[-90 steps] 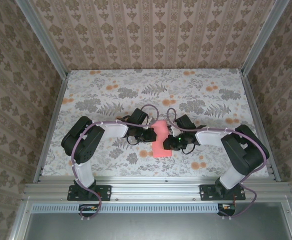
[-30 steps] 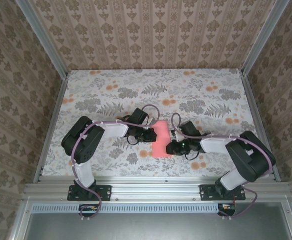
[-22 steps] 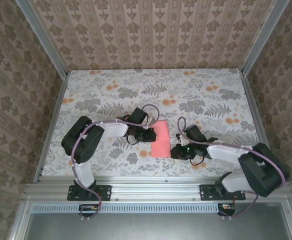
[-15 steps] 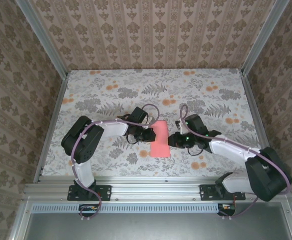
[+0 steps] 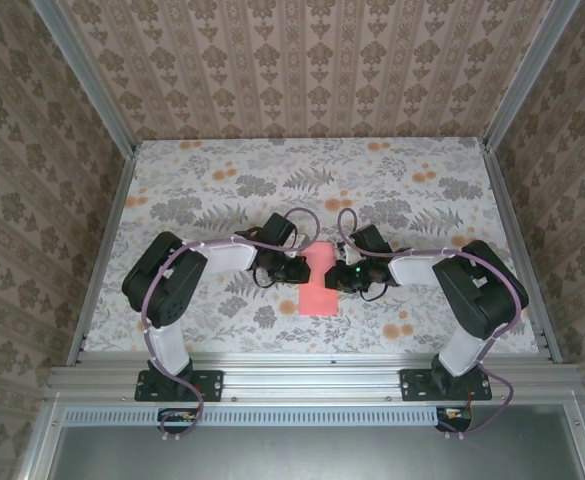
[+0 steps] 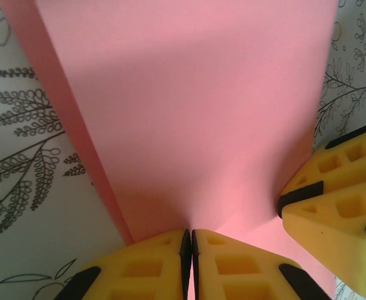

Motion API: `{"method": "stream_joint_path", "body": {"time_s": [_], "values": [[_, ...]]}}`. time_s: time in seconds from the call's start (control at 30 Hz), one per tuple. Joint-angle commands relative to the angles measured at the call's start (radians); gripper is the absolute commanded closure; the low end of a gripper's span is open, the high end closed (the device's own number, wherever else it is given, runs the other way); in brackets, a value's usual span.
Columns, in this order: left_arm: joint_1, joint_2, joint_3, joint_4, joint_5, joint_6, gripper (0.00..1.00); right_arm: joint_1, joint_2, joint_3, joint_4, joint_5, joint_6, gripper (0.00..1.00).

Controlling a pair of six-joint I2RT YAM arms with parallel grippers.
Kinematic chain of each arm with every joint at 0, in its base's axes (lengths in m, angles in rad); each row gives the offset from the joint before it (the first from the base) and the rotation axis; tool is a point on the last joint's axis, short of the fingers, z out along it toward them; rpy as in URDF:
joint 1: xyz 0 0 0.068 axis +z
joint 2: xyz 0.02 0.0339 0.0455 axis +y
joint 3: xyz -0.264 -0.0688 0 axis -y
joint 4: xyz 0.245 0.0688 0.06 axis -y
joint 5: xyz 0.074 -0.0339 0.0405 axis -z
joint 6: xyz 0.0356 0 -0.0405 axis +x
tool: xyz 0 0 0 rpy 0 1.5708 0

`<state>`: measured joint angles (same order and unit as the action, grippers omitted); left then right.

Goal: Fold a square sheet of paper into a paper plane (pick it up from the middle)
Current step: Fold the square sheet of paper in half at the center of the table.

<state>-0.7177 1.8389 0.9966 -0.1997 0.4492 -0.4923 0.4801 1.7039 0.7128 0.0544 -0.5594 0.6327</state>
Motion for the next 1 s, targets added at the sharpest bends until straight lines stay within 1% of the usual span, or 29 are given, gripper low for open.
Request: {"method": "stream_joint_path", "body": {"time_s": [0.0,0.27,0.43,0.57,0.73,0.97], "values": [[0.008,-0.006,-0.004,-0.094,-0.038,0.021,0.86,-0.002,0.025,0.003,-0.010,-0.001,-0.037,0.84],[0.008,-0.064,0.021,-0.071,0.004,-0.014,0.84,-0.001,0.026,-0.029,0.001,-0.012,-0.041,0.85],[-0.003,-0.112,0.013,-0.065,0.007,-0.039,0.83,0.005,0.025,-0.043,0.021,-0.025,-0.026,0.86],[-0.038,-0.148,-0.039,0.001,0.002,-0.097,0.83,0.015,0.009,-0.051,0.030,-0.035,-0.011,0.86],[-0.084,-0.148,-0.093,0.063,-0.020,-0.149,0.84,0.021,-0.017,-0.067,0.064,-0.057,0.027,0.86],[-0.119,-0.136,-0.170,0.119,-0.031,-0.181,0.85,0.020,-0.044,-0.075,0.085,-0.077,0.058,0.87]]}}
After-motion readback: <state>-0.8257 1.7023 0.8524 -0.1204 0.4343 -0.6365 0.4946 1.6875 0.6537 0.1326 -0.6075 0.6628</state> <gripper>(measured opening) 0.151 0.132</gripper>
